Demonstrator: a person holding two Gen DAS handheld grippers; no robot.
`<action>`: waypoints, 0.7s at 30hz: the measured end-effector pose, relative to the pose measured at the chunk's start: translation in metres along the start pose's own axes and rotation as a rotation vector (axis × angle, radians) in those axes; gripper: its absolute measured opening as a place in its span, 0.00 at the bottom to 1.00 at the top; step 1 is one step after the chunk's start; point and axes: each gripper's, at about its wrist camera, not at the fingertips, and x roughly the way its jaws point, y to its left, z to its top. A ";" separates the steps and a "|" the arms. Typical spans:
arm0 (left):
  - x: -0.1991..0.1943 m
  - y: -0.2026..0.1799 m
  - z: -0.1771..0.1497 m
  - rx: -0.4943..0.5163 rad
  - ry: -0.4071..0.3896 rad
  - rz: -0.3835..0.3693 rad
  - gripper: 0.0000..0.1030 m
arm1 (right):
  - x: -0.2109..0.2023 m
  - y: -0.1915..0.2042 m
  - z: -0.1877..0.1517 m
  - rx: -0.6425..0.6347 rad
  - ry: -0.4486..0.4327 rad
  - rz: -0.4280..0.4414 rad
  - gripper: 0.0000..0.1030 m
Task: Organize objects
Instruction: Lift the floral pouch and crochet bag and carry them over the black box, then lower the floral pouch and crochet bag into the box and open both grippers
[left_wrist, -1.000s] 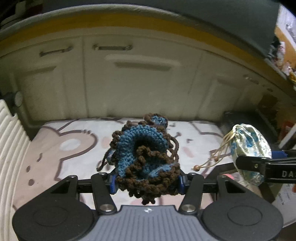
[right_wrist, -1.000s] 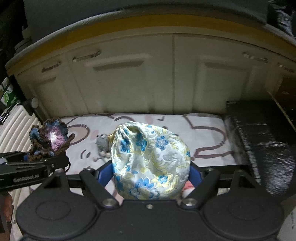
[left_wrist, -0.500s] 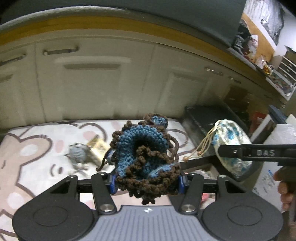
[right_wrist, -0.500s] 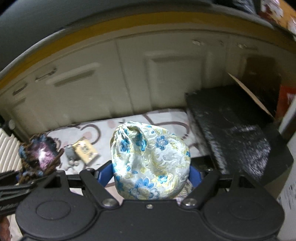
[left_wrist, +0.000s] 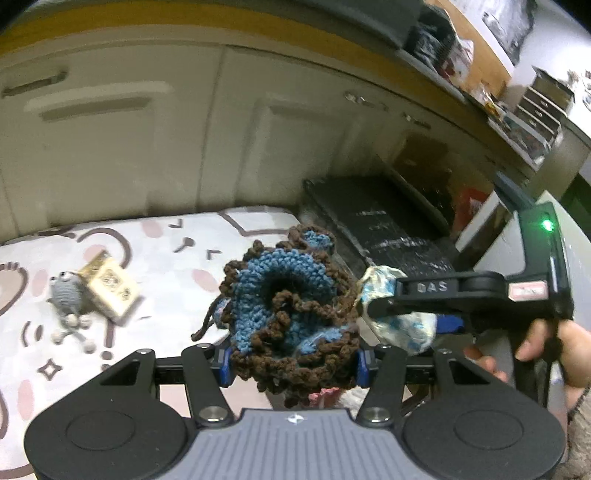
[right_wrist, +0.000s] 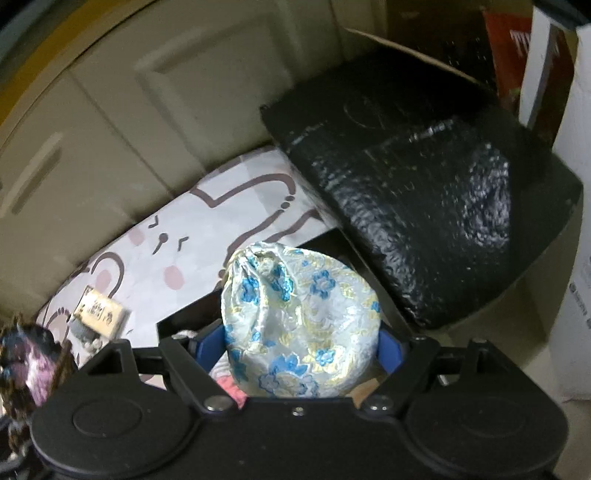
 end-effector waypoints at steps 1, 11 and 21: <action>0.003 -0.001 -0.001 0.002 0.006 -0.002 0.55 | 0.004 -0.002 0.001 0.008 0.006 -0.002 0.80; 0.042 -0.010 -0.011 -0.089 0.122 -0.048 0.55 | 0.022 -0.014 0.009 0.073 0.042 0.023 0.88; 0.058 -0.019 -0.016 -0.153 0.152 -0.077 0.55 | 0.006 -0.010 0.014 0.009 -0.019 0.005 0.79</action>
